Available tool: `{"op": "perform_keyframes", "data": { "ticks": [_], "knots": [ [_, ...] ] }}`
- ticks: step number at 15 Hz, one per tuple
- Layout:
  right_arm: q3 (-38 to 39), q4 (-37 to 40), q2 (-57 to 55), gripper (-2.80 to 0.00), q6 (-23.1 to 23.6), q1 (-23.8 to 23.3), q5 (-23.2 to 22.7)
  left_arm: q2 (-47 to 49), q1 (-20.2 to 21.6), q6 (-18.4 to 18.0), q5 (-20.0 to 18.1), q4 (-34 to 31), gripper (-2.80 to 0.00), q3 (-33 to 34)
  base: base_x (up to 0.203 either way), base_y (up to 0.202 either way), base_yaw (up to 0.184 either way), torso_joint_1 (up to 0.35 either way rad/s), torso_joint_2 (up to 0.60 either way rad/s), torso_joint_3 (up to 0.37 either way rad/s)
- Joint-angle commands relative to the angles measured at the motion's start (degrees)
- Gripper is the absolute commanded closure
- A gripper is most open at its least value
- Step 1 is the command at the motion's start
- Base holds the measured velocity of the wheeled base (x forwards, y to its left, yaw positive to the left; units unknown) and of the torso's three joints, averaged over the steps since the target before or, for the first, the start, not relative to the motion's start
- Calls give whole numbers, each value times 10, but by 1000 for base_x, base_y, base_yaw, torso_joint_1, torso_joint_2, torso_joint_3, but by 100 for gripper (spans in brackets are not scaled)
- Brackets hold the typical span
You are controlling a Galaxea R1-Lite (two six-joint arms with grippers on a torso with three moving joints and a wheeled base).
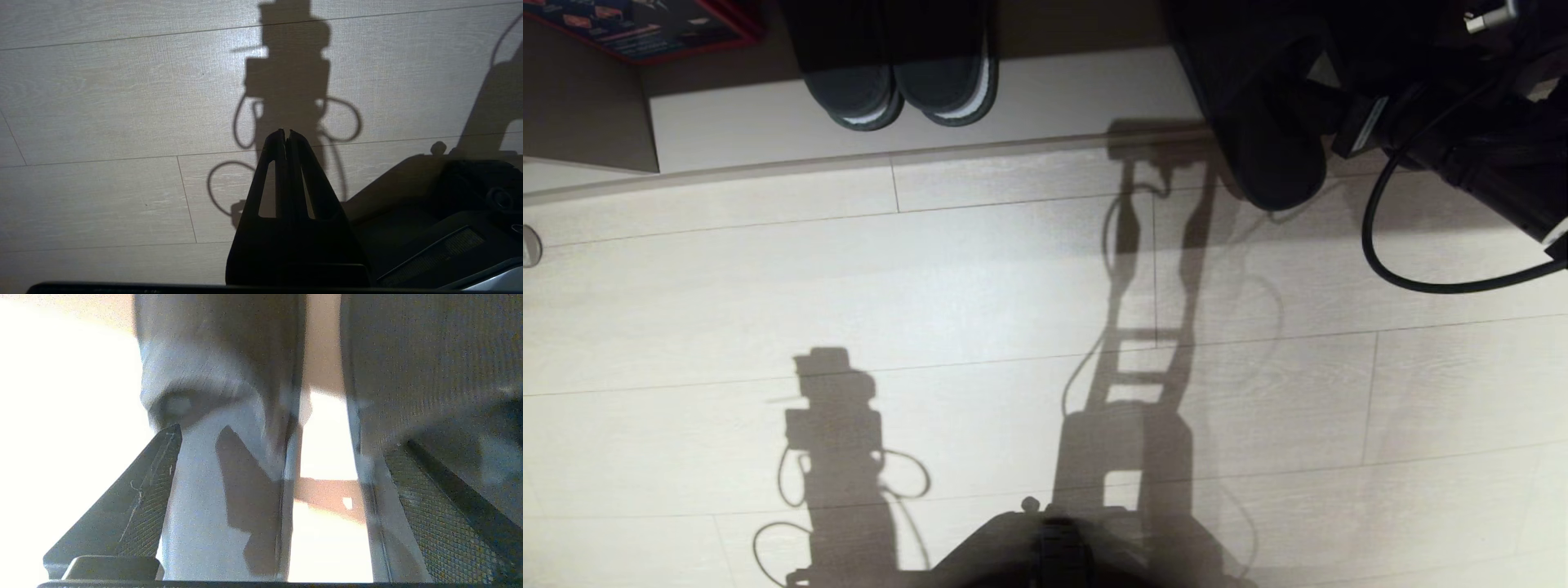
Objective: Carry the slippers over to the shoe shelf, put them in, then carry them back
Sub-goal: Place the slippers into the shoe cabinet, then pick up the slippers in the shoe cabinet
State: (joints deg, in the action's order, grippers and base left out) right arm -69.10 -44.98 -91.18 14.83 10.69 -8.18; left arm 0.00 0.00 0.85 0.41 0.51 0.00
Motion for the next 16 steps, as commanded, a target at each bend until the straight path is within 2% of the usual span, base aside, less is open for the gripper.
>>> {"op": "perform_keyframes", "data": {
  "ticks": [1,2,3,5,7,8,10,13,16],
  "knots": [
    [31,-3,43,-280,6,3,0,0,0,0,0,0,0,0,0,0,0,0,0,0],
    [58,-4,56,-280,6,8,-2,0,0,0,0,0,0,0,0,0,0,0,0,0],
    [83,-6,68,0,5,16,-5,0,0,0,0,0,0,0,0,0,0,0,0,0],
    [104,-2,84,0,4,47,-3,0,1,0,0,0,0,0,0,0,0,0,0,0],
    [105,28,89,0,4,103,7,0,0,0,0,0,0,0,0,0,0,0,0,0],
    [100,47,85,0,4,140,19,0,0,0,0,0,0,0,0,0,0,0,0,0],
    [73,60,48,0,6,171,40,0,0,-1,0,0,0,0,0,0,0,0,0,0],
    [-40,62,-50,0,13,192,75,0,1,-1,0,0,0,0,0,0,0,0,0,0],
    [-158,62,-139,0,38,194,135,0,0,-1,0,0,0,0,0,0,0,0,0,0]
  ]
}}
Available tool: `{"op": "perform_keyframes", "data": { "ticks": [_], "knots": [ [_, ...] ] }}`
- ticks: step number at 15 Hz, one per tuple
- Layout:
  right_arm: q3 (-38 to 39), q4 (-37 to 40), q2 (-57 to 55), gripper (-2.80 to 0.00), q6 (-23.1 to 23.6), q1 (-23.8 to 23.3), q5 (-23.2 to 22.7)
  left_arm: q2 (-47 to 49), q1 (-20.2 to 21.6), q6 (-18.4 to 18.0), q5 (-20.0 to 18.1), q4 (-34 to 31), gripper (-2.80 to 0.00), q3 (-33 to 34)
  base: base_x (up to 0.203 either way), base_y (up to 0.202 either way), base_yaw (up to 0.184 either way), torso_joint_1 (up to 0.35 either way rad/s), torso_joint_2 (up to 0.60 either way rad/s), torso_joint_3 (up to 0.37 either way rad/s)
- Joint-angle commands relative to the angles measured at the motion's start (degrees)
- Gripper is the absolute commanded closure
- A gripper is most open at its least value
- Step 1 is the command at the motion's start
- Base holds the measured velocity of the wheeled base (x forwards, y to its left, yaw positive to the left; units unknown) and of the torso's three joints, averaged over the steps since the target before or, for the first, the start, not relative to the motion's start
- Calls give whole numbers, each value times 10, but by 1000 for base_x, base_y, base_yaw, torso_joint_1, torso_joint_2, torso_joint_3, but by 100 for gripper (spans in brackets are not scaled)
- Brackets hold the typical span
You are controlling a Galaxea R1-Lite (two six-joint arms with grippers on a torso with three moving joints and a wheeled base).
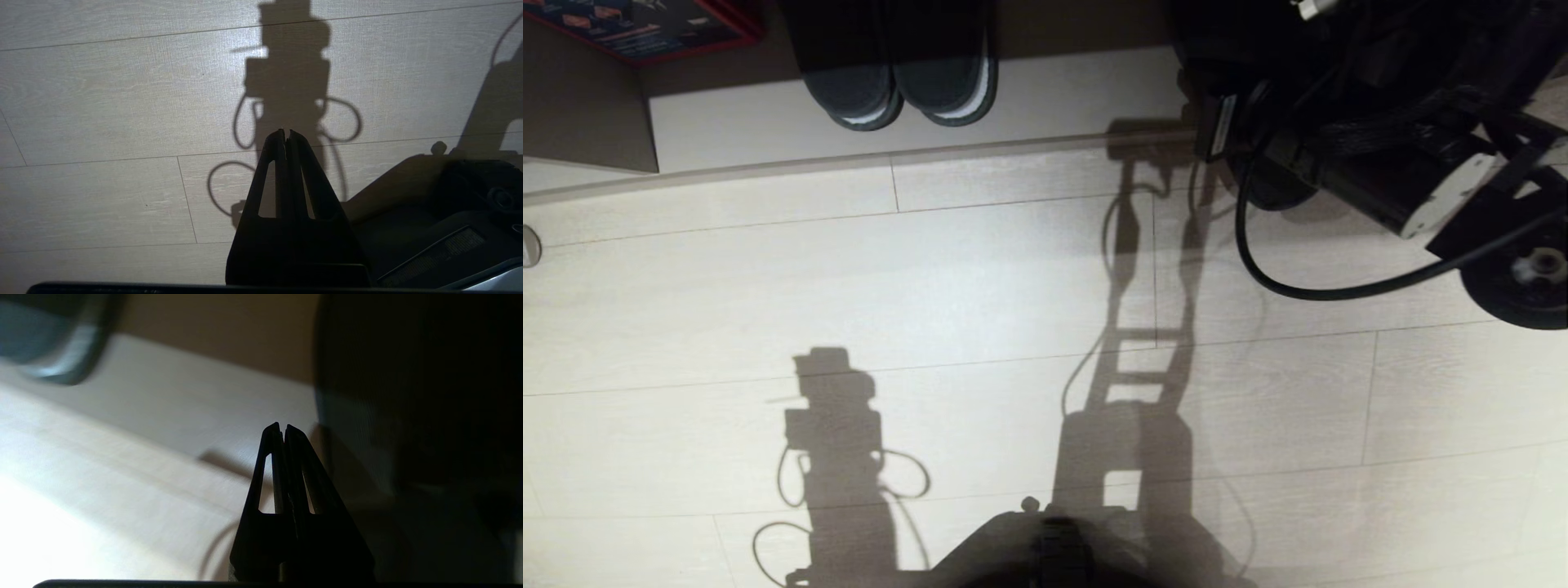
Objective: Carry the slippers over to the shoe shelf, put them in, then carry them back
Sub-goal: Pick up the slippers in the shoe cabinet
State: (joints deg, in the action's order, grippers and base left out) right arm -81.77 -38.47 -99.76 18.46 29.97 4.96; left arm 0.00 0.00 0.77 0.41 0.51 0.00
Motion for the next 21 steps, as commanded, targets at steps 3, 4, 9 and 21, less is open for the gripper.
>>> {"op": "perform_keyframes", "data": {
  "ticks": [3,4,9,21],
  "knots": [
    [-134,3,-110,0,12,-16,32,0,0,0,0,0,0,0,0,0,0,0,0,0],
    [-137,5,-111,0,15,-22,37,0,0,-1,0,0,0,0,0,0,0,0,0,0],
    [-140,-14,-96,0,25,-55,40,0,1,-2,0,0,0,0,0,0,0,0,0,0],
    [-136,-13,-59,0,-21,-54,34,0,0,-2,0,0,0,0,0,0,0,0,0,0]
  ]
}}
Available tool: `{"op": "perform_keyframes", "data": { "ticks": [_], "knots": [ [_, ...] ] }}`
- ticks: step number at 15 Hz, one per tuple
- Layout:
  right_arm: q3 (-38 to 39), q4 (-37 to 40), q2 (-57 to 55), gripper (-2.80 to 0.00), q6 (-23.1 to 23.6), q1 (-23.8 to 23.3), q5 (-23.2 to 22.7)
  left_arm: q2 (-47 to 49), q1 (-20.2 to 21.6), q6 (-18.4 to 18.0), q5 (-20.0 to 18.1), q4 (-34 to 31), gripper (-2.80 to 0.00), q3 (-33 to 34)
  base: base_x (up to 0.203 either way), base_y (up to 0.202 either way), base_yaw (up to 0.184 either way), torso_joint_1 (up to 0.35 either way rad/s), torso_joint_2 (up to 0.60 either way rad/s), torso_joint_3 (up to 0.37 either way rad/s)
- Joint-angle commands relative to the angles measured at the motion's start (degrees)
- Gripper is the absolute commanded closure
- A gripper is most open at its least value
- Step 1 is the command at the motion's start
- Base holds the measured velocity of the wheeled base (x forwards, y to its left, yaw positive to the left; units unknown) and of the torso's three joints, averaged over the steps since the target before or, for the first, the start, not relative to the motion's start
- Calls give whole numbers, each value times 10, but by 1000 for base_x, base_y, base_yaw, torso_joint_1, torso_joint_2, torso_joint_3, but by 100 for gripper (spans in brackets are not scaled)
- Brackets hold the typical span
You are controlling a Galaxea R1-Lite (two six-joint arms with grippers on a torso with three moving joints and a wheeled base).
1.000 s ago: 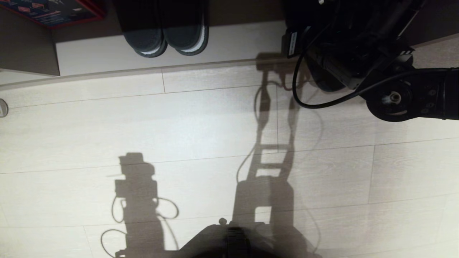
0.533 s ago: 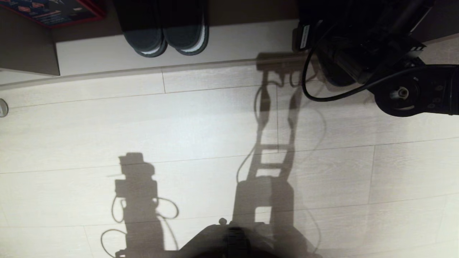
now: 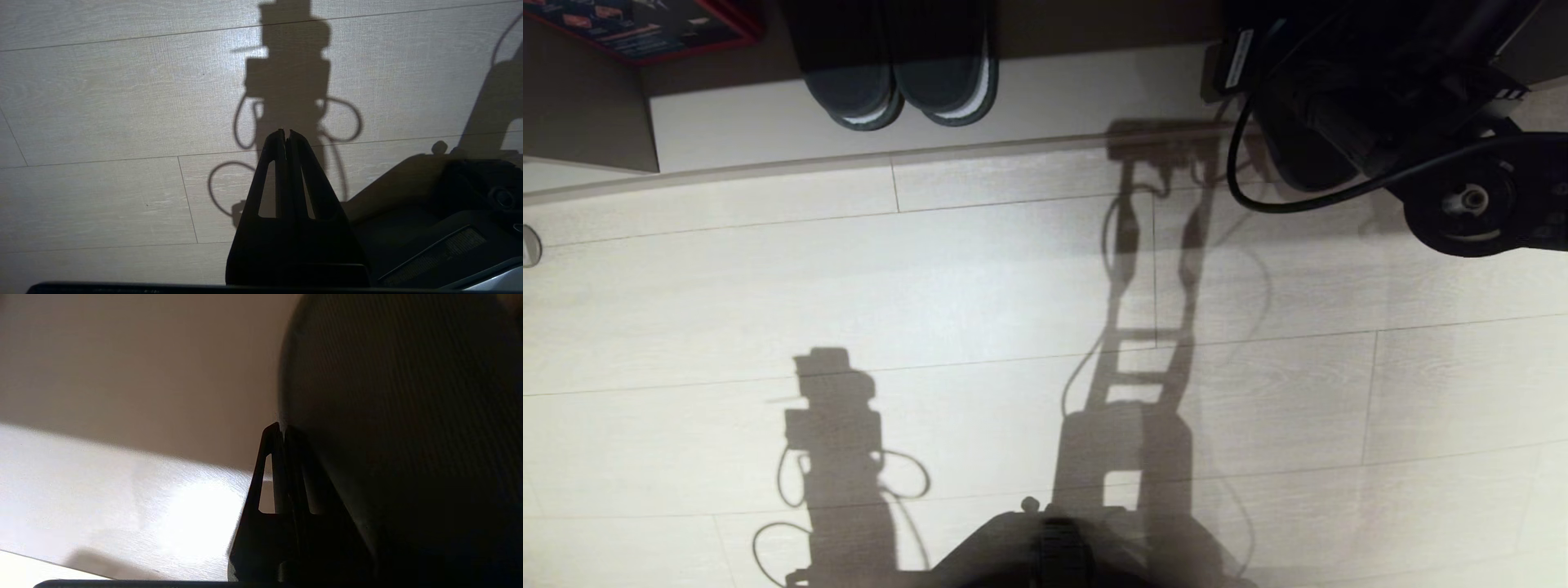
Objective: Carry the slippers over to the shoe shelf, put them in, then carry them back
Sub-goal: Pick up the slippers in the shoe cabinet
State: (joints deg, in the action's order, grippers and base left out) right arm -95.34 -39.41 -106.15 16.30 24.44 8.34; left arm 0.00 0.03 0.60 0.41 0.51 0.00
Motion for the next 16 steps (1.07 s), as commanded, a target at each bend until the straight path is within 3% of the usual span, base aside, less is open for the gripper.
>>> {"op": "perform_keyframes", "data": {
  "ticks": [1,8,11,16],
  "knots": [
    [0,-4,12,0,-14,10,-1,0,0,0,0,0,0,0,0,0,0,0,0,0],
    [68,1,79,0,-30,29,0,0,0,0,0,0,0,0,0,0,0,0,0,0],
    [188,-1,157,0,-31,38,-3,0,0,0,0,0,0,0,0,0,0,0,0,0],
    [452,-3,349,0,-32,57,-37,0,0,0,0,0,0,0,0,0,0,0,0,0]
  ]
}}
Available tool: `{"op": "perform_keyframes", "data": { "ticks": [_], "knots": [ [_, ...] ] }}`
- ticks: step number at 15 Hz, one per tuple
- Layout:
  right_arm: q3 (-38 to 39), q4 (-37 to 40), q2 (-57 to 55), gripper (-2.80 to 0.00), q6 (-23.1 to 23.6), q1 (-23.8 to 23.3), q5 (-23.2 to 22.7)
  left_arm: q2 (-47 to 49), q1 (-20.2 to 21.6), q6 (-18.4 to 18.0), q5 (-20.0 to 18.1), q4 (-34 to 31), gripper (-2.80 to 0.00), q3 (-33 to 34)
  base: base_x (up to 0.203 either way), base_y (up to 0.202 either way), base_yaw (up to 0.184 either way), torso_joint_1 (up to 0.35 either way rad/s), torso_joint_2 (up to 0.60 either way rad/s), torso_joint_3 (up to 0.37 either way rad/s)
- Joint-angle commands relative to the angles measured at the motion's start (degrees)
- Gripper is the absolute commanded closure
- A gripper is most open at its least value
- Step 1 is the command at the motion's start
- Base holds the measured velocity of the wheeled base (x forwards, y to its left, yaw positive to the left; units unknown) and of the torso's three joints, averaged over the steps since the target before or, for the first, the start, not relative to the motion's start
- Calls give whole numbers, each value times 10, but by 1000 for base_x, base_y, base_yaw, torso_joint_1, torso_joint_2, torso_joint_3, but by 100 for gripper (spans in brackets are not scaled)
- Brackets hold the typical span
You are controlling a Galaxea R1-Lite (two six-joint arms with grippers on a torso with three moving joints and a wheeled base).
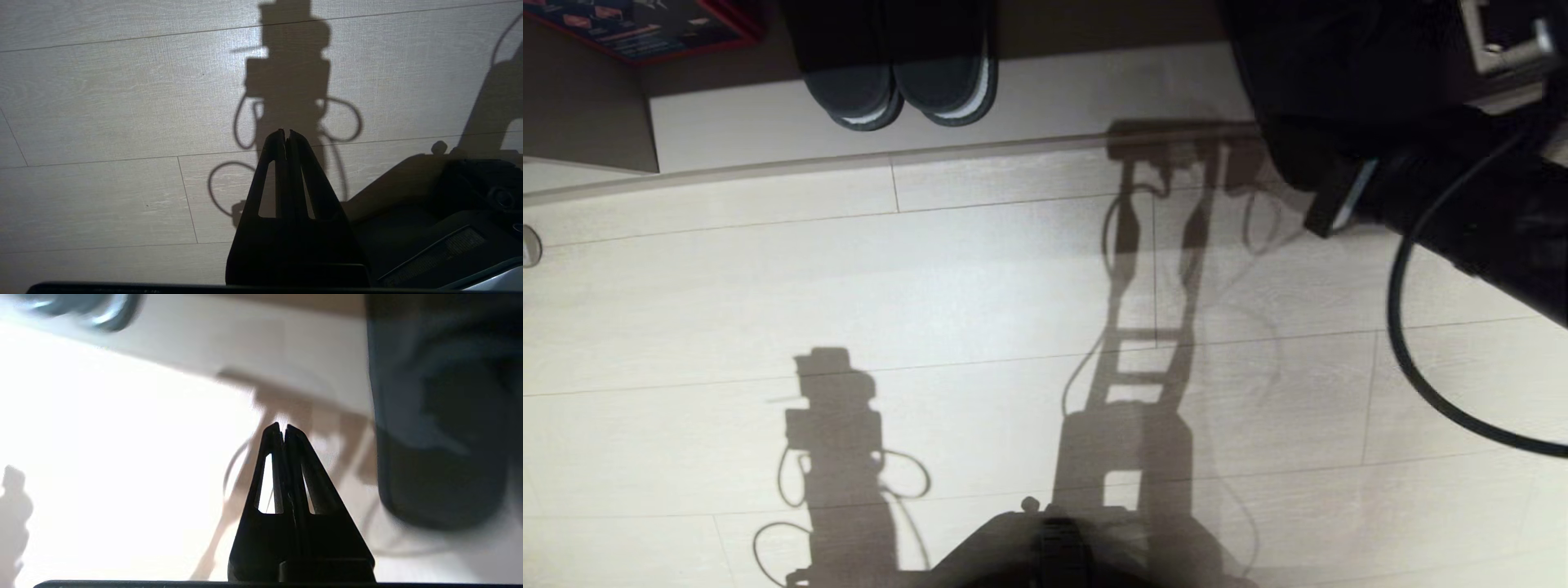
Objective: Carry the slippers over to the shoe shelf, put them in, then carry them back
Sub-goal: Pick up the slippers in the shoe cabinet
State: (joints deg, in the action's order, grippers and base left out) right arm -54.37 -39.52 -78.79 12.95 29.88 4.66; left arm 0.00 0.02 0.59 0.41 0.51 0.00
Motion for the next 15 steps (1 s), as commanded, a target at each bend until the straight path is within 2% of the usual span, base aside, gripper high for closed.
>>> {"op": "perform_keyframes", "data": {
  "ticks": [1,3,5,6,9,11,13,15],
  "knots": [
    [90,-1,125,0,-2,1,-2,0,0,0,0,0,0,0,0,0,0,0,0,0],
    [183,1,221,0,-11,-14,-5,0,0,0,0,0,0,0,0,0,0,0,0,0],
    [237,14,312,0,-15,-44,-6,0,0,0,0,0,0,0,0,0,0,0,0,0],
    [251,38,364,0,-16,-72,-7,0,0,0,0,0,0,0,0,0,0,0,0,0],
    [283,132,491,0,-35,-195,-17,0,1,0,0,0,0,0,0,0,0,0,0,0],
    [327,173,561,0,-58,-252,-33,0,0,0,0,0,0,0,0,0,0,0,0,0],
    [381,195,618,0,-71,-286,-46,0,0,0,0,0,0,0,0,0,0,0,0,0],
    [403,205,635,0,-76,-293,-50,0,0,0,0,0,0,0,0,0,0,0,0,0]
  ]
}}
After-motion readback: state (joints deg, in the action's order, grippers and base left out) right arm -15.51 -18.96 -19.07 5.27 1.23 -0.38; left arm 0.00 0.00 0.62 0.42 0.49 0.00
